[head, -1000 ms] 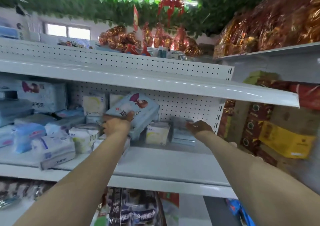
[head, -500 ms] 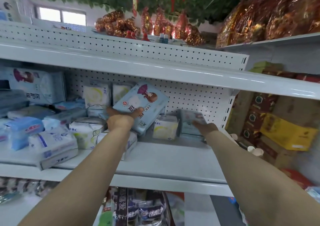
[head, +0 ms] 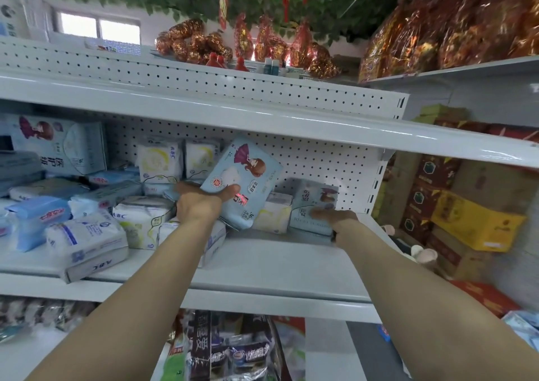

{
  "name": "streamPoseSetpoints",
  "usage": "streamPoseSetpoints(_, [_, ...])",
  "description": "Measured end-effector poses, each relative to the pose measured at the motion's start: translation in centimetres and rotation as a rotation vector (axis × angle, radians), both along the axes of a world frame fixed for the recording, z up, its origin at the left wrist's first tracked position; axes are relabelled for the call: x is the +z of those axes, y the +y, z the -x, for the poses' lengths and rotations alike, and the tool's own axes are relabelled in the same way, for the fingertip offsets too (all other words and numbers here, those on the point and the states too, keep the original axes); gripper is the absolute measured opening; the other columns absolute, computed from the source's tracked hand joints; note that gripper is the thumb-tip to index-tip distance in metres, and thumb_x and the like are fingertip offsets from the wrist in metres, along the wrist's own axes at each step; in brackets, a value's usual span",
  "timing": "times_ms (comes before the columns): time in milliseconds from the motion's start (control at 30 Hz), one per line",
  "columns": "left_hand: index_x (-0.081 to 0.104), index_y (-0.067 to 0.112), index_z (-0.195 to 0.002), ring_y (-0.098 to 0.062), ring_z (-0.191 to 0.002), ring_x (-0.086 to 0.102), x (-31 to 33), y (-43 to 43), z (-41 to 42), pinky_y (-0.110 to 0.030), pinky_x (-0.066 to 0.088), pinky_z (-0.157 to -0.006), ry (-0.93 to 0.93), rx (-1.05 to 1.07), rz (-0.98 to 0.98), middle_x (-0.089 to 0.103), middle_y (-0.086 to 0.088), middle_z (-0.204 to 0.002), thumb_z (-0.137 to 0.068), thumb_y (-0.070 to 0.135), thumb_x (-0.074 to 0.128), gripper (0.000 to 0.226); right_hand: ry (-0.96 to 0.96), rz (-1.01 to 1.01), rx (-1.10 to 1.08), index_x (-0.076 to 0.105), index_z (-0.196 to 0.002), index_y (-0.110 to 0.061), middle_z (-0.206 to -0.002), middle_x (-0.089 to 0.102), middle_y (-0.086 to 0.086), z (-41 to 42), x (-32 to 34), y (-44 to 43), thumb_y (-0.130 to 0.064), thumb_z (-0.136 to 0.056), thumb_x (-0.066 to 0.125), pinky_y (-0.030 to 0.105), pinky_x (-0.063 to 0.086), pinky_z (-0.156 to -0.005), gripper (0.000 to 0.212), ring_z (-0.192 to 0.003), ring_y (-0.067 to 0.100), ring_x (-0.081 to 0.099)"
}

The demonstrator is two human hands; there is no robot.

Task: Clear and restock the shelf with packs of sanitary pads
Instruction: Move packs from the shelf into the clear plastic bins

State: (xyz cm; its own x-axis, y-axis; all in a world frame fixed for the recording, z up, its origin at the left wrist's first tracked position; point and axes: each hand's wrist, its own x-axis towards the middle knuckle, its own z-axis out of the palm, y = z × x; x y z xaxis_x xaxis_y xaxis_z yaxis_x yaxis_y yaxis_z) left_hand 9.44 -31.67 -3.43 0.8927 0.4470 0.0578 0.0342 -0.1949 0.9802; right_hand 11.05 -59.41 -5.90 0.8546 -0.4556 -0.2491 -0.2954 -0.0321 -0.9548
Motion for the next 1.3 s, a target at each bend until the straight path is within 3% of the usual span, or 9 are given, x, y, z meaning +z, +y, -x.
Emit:
streamPoseSetpoints(200, [0.054, 0.007, -0.119, -0.035, -0.111, 0.063, 0.8, -1.3, 1.8, -0.039, 0.051, -0.093, -0.039, 0.05, -0.058, 0.067, -0.017, -0.119, -0.058, 0.052, 0.092, 0.085, -0.077, -0.061, -0.048, 0.064, -0.102, -0.008, -0.101, 0.071, 0.017, 2.2, 0.4, -0.8, -0.008, -0.075, 0.083, 0.049, 0.057, -0.094, 0.033, -0.085, 0.026, 0.064])
streamPoseSetpoints(433, [0.057, 0.01, -0.113, -0.034, -0.106, 0.061, 1.0, -5.9, 6.5, -0.038, 0.05, -0.088, -0.029, 0.123, 0.058, 0.065, -0.014, -0.119, -0.044, 0.064, 0.09, 0.093, -0.156, -0.063, -0.012, 0.066, -0.089, -0.006, -0.097, 0.073, 0.018, 3.4, -1.6, -6.2, -0.001, -0.049, 0.086, 0.051, 0.06, -0.084, 0.045, -0.087, 0.036, 0.071])
streamPoseSetpoints(533, [0.05, 0.007, -0.123, -0.037, -0.114, 0.059, 0.3, -8.8, 9.1, -0.039, 0.044, -0.088, 0.006, 0.128, 0.139, 0.062, -0.015, -0.124, -0.058, 0.057, 0.09, 0.091, -0.121, -0.076, 0.052, 0.06, -0.081, 0.0, -0.086, 0.069, 0.019, 10.1, 1.5, -6.9, 0.007, -0.07, 0.085, 0.045, 0.061, -0.073, 0.028, -0.079, 0.031, 0.07])
streamPoseSetpoints(600, [0.05, 0.005, -0.125, -0.037, -0.111, 0.061, -0.5, -10.9, 10.7, -0.04, 0.049, -0.092, 0.022, 0.109, 0.218, 0.064, -0.015, -0.122, -0.05, 0.061, 0.092, 0.103, -0.113, -0.076, 0.093, 0.058, -0.083, 0.001, -0.078, 0.065, 0.016, 12.7, 2.2, -8.9, 0.011, -0.079, 0.077, 0.037, 0.056, -0.061, 0.022, -0.069, 0.025, 0.065])
streamPoseSetpoints(700, [0.057, 0.013, -0.123, -0.029, -0.101, 0.068, -5.3, -12.7, 8.5, -0.046, 0.055, -0.093, 0.05, 0.112, 0.343, 0.07, -0.007, -0.116, -0.001, 0.085, 0.079, 0.144, -0.098, -0.076, 0.133, 0.058, -0.091, 0.0, -0.081, 0.065, 0.014, 15.5, 2.2, -12.3, 0.012, -0.079, 0.076, 0.037, 0.057, -0.071, 0.024, -0.074, 0.023, 0.064])
streamPoseSetpoints(800, [0.037, 0.009, -0.139, -0.036, -0.11, 0.062, -7.4, -15.3, 9.3, -0.051, 0.052, -0.096, 0.111, 0.116, 0.451, 0.06, -0.012, -0.127, -0.009, 0.082, 0.082, 0.156, -0.054, -0.056, 0.157, 0.062, -0.104, 0.005, -0.084, 0.066, 0.014, 17.5, 1.6, -15.0, 0.009, -0.079, 0.077, 0.037, 0.058, -0.069, 0.03, -0.076, 0.022, 0.064])
streamPoseSetpoints(967, [0.035, 0.007, -0.136, -0.036, -0.11, 0.058, -5.7, -18.8, 15.6, -0.049, 0.053, -0.096, 0.07, 0.061, 0.572, 0.054, -0.017, -0.129, -0.044, 0.061, 0.094, 0.122, 0.062, -0.031, 0.181, 0.052, -0.124, -0.009, -0.103, 0.052, 0.004, 20.7, 1.1, -15.2, -0.025, -0.086, 0.079, 0.046, 0.048, -0.08, 0.049, -0.078, 0.021, 0.051])
streamPoseSetpoints(1100, [0.055, 0.009, -0.125, -0.022, -0.085, 0.065, -6.5, -19.1, 18.0, -0.036, 0.056, -0.079, 0.057, -0.071, 0.682, 0.066, -0.008, -0.109, -0.073, 0.043, 0.086, 0.07, 0.091, -0.328, 0.155, 0.043, -0.13, -0.014, -0.099, 0.046, 0.011, 22.1, 0.5, -14.8, -0.027, -0.088, 0.077, 0.058, 0.053, -0.092, 0.055, -0.099, 0.037, 0.057])
streamPoseSetpoints(1300, [0.059, 0.009, -0.12, -0.017, -0.079, 0.062, -7.6, -18.3, 20.8, -0.031, 0.054, -0.07, 0.065, -0.138, 0.724, 0.065, -0.006, -0.097, -0.084, 0.032, 0.079, 0.047, 0.056, -0.614, 0.121, 0.053, -0.101, -0.012, -0.104, 0.054, 0.019, 23.0, -0.3, -13.0, -0.02, -0.086, 0.078, 0.047, 0.058, -0.086, 0.03, -0.108, 0.037, 0.059])
